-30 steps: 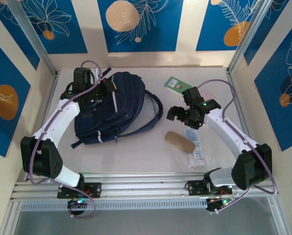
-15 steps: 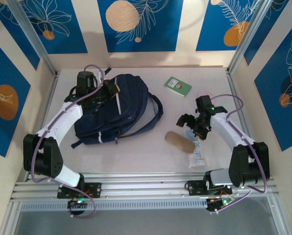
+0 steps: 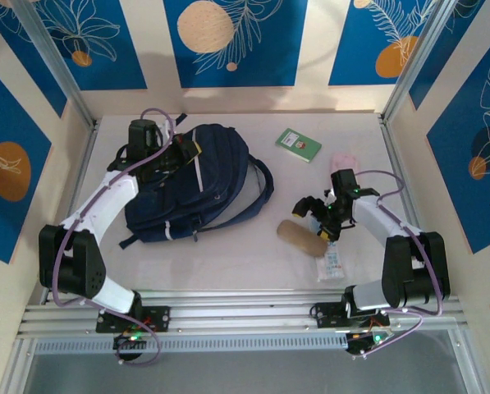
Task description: Pack the student bag
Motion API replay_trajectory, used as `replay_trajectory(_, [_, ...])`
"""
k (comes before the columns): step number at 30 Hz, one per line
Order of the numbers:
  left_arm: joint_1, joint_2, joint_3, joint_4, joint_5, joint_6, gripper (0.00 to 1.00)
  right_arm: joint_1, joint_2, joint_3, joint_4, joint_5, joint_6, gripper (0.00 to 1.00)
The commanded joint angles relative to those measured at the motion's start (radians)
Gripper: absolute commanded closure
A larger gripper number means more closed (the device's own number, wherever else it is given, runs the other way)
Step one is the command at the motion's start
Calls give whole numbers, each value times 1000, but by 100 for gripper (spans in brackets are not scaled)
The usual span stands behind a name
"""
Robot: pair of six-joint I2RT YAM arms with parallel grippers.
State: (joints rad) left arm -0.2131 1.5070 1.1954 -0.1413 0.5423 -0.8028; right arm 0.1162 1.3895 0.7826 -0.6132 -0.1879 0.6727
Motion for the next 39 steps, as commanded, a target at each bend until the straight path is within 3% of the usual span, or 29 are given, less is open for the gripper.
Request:
replay_trajectory(1, [13, -35, 7, 40, 32, 11, 100, 38, -27, -15, -14, -30, 8, 1])
replay_trajectory(19, [22, -31, 9, 38, 36, 16, 100, 336, 65, 48, -116, 218, -18, 0])
replay_trajectory(23, [23, -30, 10, 39, 40, 16, 100, 381, 114, 70, -126, 285, -15, 8])
replay_trajectory(29, [25, -24, 12, 40, 47, 16, 100, 398, 159, 89, -130, 338, 6, 34])
replay_trajectory(33, [25, -22, 14, 44, 51, 16, 100, 399, 169, 93, -128, 356, 17, 38])
replay_trajectory(34, [25, -21, 13, 44, 51, 16, 100, 399, 174, 97, -130, 363, 20, 38])
replay_trajectory(37, [26, -17, 13, 48, 55, 13, 100, 401, 197, 109, -127, 356, 19, 22])
replay_trajectory(39, [25, -15, 13, 50, 58, 11, 100, 407, 215, 118, -127, 359, 24, 17])
